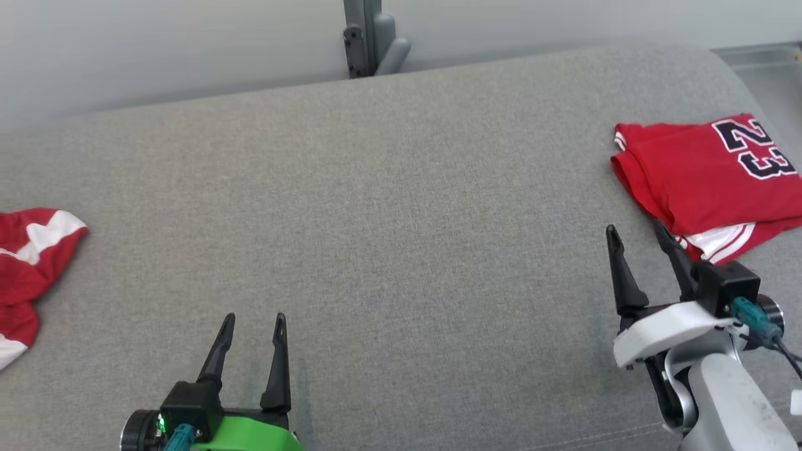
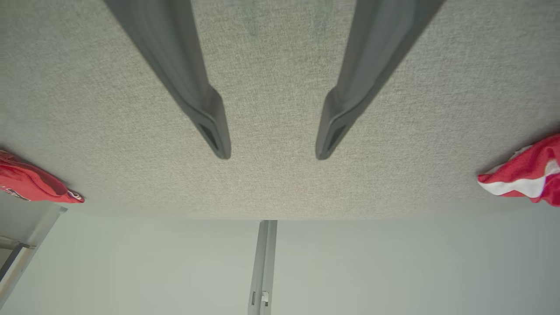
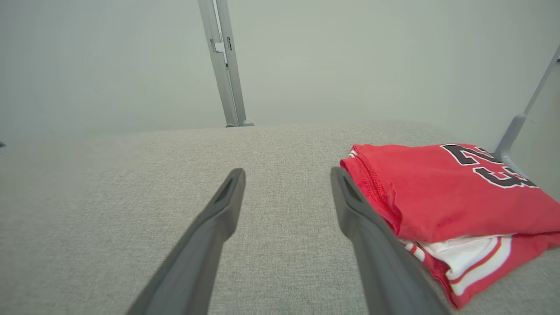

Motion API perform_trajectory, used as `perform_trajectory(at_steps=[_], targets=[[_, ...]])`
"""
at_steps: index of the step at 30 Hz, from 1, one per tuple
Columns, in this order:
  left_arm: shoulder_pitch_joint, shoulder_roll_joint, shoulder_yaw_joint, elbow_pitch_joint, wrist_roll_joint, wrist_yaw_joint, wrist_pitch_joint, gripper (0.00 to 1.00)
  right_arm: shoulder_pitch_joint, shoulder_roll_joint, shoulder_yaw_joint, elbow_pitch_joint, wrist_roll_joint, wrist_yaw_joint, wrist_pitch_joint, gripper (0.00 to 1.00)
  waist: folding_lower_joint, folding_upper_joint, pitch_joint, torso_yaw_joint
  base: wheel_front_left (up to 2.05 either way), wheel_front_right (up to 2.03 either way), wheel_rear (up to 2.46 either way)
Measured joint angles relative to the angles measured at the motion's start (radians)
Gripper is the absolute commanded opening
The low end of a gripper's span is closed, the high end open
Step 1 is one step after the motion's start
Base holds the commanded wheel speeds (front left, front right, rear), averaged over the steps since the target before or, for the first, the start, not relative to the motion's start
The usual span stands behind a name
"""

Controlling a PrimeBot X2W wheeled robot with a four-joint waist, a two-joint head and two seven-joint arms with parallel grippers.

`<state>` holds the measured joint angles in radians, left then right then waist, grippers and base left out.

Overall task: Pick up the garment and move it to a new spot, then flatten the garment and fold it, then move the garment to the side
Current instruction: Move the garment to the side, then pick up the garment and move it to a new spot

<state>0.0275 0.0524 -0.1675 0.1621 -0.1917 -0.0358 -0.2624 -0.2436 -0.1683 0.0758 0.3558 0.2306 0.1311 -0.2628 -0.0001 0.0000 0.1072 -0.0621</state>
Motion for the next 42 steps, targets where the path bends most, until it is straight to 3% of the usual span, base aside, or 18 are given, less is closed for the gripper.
perform_trajectory(at_steps=[3, 8, 15, 26, 42], targets=[[0.017, -0.002, 0.001, -0.033, 0.010, -0.004, 0.000, 1.00, 0.061, 0.032, -0.009, -0.088, -0.031, 0.000, 0.000, 1.00, 0.0000, 0.0000, -0.048, 0.014, 0.00, 0.00, 0.00], [0.060, -0.002, 0.019, -0.096, 0.006, 0.029, 0.000, 1.00, 0.153, 0.062, 0.021, -0.225, -0.062, 0.000, 0.000, 1.00, 0.0000, 0.0000, -0.108, 0.032, 0.00, 0.00, 0.00], [0.113, -0.002, 0.043, -0.136, 0.003, 0.053, 0.000, 1.00, 0.256, 0.086, -0.001, -0.327, -0.053, 0.000, 0.000, 1.00, 0.0000, 0.0000, -0.158, 0.034, 0.00, 0.00, 0.00], [0.179, -0.002, 0.066, -0.123, 0.018, 0.049, 0.000, 1.00, 0.342, 0.079, 0.028, -0.330, -0.051, 0.000, 0.000, 1.00, 0.0000, 0.0001, -0.190, 0.030, 0.00, 0.00, 0.00], [0.181, -0.002, 0.069, -0.116, 0.024, 0.039, 0.000, 1.00, 0.343, 0.079, 0.029, -0.328, -0.056, 0.000, 0.000, 1.00, 0.0000, 0.0001, -0.178, 0.048, 0.00, 0.00, 0.00]])
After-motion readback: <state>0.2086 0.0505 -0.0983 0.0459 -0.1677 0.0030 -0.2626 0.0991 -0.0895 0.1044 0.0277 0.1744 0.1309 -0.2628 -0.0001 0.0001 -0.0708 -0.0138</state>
